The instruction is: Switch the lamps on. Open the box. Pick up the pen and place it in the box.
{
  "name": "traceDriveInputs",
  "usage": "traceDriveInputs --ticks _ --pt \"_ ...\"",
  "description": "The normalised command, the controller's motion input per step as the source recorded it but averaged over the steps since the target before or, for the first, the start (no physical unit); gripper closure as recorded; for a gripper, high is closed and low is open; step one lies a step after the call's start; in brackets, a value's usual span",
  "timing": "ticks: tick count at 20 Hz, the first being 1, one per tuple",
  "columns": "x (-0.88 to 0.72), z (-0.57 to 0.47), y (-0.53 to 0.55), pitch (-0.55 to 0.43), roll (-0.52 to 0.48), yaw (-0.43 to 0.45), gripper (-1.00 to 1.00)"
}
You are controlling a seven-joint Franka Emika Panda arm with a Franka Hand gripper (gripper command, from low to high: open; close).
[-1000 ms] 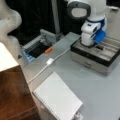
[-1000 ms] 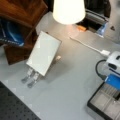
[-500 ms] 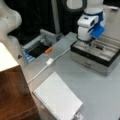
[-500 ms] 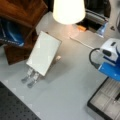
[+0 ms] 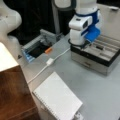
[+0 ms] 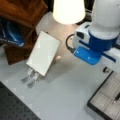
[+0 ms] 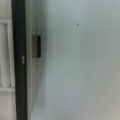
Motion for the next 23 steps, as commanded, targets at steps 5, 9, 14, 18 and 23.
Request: traceDriveInputs --ticks 5,9,14,18,23 --pt "0.05 0.09 -0.43 0.061 0.093 0.007 -1.00" --pt "-0.03 -0.04 -0.35 0.089 0.090 0.033 -1.00" --pt "-0.17 -0.11 -0.15 0.122 0.110 0.007 -1.00" --pt "-0.17 -0.07 -0.04 0.099 0.115 0.004 -1.00" --pt "-0.15 -0.07 -0.05 0.032 0.090 0.023 -1.00"
